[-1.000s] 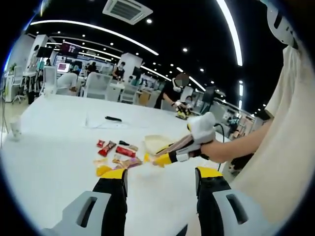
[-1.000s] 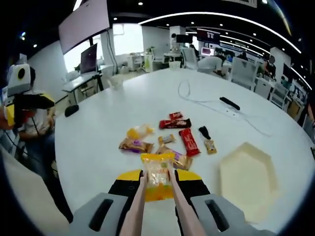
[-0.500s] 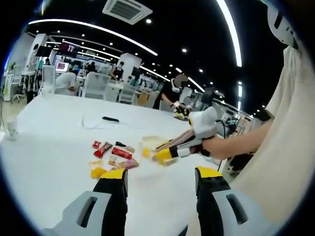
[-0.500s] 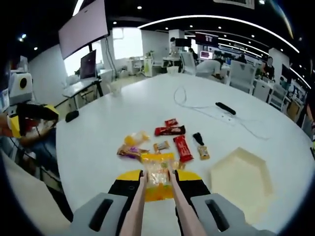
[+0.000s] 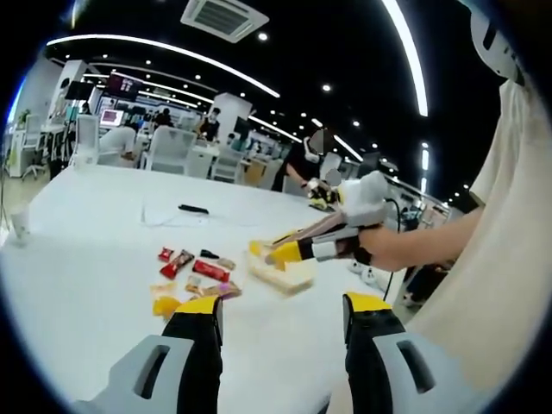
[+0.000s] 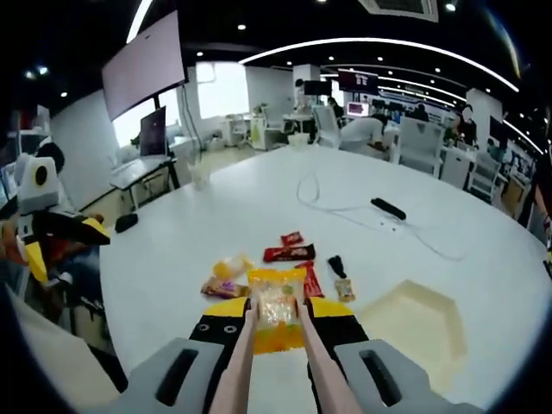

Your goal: Place the target food into the container with the food tongs after gripping and lifting it, then release it inside without dropping or visibly crushing the food.

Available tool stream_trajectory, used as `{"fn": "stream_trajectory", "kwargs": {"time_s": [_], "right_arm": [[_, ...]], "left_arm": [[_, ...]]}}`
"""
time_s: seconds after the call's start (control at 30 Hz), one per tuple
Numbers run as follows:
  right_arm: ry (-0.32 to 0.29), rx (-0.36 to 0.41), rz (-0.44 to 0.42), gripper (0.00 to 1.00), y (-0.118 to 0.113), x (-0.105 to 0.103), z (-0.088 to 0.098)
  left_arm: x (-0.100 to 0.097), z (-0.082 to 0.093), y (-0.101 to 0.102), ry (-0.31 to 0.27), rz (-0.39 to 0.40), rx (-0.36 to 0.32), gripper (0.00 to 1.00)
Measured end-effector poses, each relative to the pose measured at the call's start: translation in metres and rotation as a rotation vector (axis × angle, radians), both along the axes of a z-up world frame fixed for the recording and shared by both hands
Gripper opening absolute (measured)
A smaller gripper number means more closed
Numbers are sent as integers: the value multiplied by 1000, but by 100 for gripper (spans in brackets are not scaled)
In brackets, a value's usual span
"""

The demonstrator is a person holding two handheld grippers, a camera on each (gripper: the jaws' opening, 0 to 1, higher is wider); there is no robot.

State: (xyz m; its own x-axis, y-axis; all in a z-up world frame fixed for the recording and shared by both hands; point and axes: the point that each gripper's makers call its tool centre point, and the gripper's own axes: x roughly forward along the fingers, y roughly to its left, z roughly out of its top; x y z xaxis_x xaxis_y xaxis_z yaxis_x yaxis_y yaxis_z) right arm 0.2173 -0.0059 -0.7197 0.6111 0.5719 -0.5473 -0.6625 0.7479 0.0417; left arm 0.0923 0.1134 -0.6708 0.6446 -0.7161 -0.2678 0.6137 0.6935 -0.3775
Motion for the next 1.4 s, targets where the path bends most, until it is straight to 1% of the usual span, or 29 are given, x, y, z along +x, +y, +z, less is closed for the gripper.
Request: {"fn": "stream_trajectory", "kwargs": {"time_s": [0.17, 0.3, 0.43, 0.6, 0.77, 0.87, 1.03, 1.23, 1.4], "right_arm": [[-8, 10, -2, 24, -9, 4, 5], [-6, 36, -15, 24, -19, 8, 10], [-11, 37, -13, 24, -25, 10, 12], [-17, 34, -21, 25, -39, 16, 14], [-22, 35, -39, 25, -52, 20, 17], [-15, 60, -67, 25, -61, 24, 19], [-15, 71, -98, 25, -76, 30, 20], [-20, 70, -124, 25, -97, 39, 21], [-19, 70, -136, 25, -106, 42, 21]], "left_arm": [[0, 1, -5, -1, 14, -3, 55], [0, 2, -12, -2, 19, -3, 55], [0, 2, -16, -1, 21, -4, 55], [2, 3, -23, -3, 19, 1, 55], [2, 4, -29, -7, 16, 3, 55], [2, 4, -32, -7, 15, 5, 55], [2, 5, -35, -7, 17, 8, 55], [1, 5, -38, -5, 19, 11, 55], [2, 5, -40, -4, 19, 11, 55]]}}
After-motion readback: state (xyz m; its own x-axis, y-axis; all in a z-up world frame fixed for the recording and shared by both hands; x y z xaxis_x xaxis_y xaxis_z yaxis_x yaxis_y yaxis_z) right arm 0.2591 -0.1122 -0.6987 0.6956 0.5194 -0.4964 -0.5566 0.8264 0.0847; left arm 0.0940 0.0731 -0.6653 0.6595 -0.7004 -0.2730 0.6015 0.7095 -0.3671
